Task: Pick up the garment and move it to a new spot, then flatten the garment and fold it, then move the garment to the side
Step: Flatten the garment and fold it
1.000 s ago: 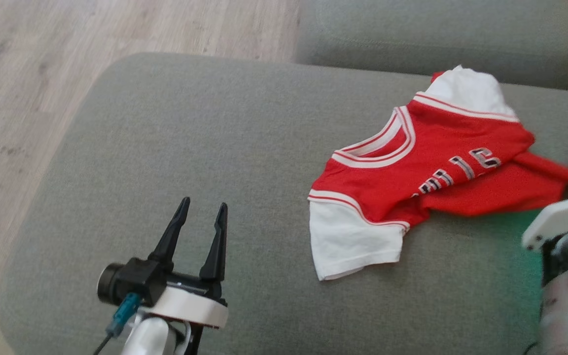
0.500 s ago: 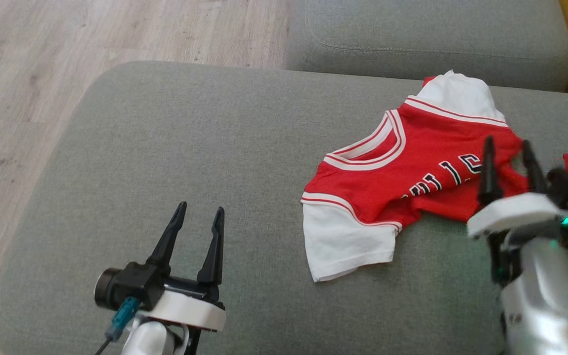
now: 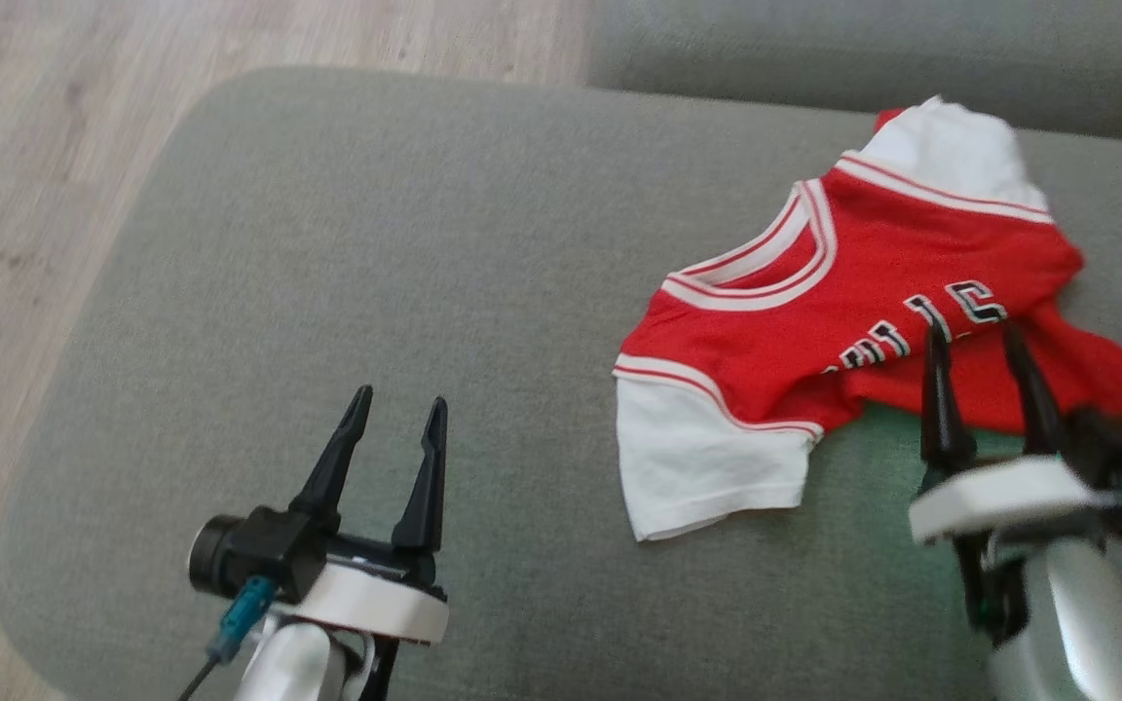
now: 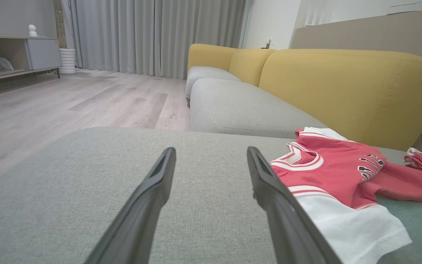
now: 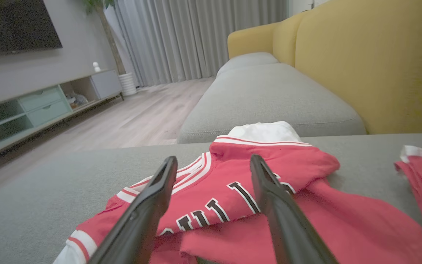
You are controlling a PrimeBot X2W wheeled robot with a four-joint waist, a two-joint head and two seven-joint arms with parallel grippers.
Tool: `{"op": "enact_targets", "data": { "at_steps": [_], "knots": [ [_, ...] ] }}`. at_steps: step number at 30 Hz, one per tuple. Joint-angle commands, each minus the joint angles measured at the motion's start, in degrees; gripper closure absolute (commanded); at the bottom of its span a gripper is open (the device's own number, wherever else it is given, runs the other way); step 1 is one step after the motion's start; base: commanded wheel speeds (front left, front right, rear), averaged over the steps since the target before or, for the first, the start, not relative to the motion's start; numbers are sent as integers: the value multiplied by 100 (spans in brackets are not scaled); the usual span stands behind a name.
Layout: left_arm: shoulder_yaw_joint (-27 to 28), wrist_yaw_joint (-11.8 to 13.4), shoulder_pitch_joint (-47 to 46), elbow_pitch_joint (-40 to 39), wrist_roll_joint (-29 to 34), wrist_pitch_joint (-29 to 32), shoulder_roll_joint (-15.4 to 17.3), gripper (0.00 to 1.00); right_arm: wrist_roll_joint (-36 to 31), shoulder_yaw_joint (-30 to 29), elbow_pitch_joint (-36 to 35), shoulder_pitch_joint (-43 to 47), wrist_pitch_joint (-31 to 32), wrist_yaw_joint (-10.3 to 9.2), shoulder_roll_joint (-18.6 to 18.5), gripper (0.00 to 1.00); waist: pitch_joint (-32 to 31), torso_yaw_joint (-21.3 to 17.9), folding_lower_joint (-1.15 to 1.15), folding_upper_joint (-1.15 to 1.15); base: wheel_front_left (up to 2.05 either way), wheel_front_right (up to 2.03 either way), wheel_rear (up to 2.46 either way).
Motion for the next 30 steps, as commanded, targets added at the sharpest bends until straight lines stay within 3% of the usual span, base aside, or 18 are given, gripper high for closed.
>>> {"op": "enact_targets", "data": {
  "at_steps": [1,10,13,20,30],
  "knots": [
    [144,-25,-330,-210,-5,-55,28,0,-198,65,-210,-455,139,39,-24,0,216,164,0,0,0,0,0],
    [-106,-86,-684,-229,-238,-55,28,0,-2163,-744,697,-2494,2181,39,-24,0,953,740,0,0,0,0,0],
    [-220,-95,-793,-223,-348,-55,28,0,-2844,-1150,1133,-3083,2590,39,-62,0,1140,938,0,0,0,0,0],
    [-387,-106,-936,-178,-491,-55,28,0,-4018,-1976,1886,-3818,2872,39,-284,0,1347,1258,0,0,0,0,0],
    [-438,-111,-955,-187,-568,-55,28,0,-4606,-2335,2294,-4129,2766,39,-524,0,1493,1360,0,0,0,0,0]
  ]
}}
